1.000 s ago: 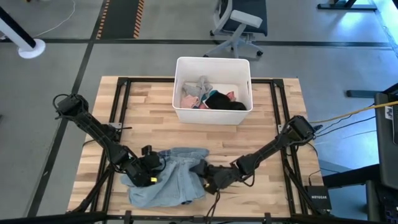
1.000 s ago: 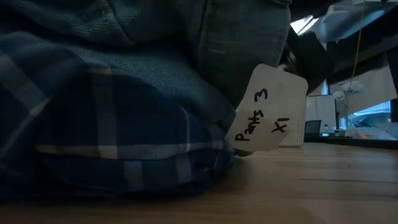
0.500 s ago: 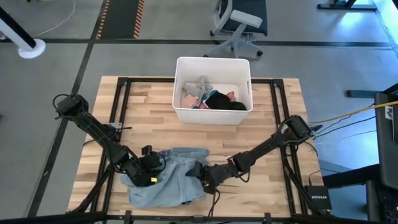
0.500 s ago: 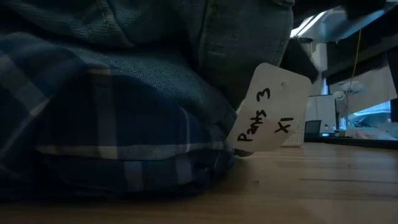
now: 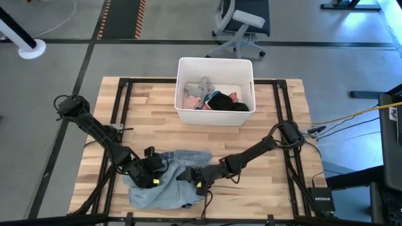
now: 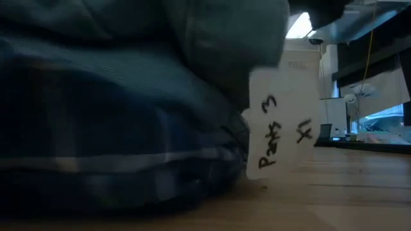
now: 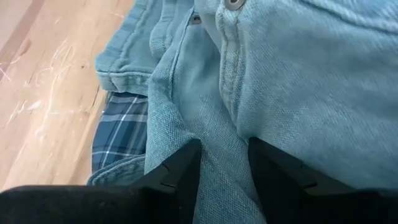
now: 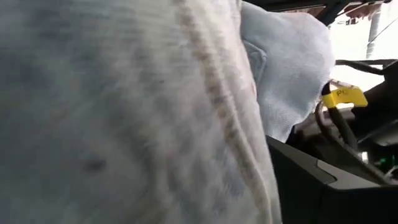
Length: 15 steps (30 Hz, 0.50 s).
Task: Sort clothes
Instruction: Put the blue pants into the white laundry bin
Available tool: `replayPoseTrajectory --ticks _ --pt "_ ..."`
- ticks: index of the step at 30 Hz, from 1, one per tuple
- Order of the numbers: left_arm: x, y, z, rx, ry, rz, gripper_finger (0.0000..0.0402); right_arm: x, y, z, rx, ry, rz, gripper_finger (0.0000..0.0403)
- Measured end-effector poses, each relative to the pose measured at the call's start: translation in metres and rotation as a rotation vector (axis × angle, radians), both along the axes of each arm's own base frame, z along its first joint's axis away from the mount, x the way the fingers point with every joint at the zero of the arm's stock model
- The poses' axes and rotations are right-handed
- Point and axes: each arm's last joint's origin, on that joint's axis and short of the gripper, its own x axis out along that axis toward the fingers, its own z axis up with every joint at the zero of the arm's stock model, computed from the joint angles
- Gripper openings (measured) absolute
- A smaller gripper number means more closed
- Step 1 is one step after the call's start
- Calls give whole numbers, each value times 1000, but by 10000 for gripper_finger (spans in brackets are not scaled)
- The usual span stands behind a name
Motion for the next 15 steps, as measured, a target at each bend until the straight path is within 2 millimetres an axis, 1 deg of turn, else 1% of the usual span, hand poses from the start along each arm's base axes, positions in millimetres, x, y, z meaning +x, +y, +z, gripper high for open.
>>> replayPoseTrajectory --ticks 4,7,10,12,15 --pt "0 0 0 -1 -3 1 131 16 1 2 -8 6 -1 225" --pt "0 0 0 1 -3 -1 131 27 -1 0 -19 37 -6 225" --pt "0 0 0 1 -5 -1 131 32 -1 -1 -29 62 -11 220" --pt "0 0 0 2 -8 0 131 32 -2 -2 -30 72 -13 203" --pt "1 0 0 2 -10 2 131 32 -2 -1 -34 69 -28 146"
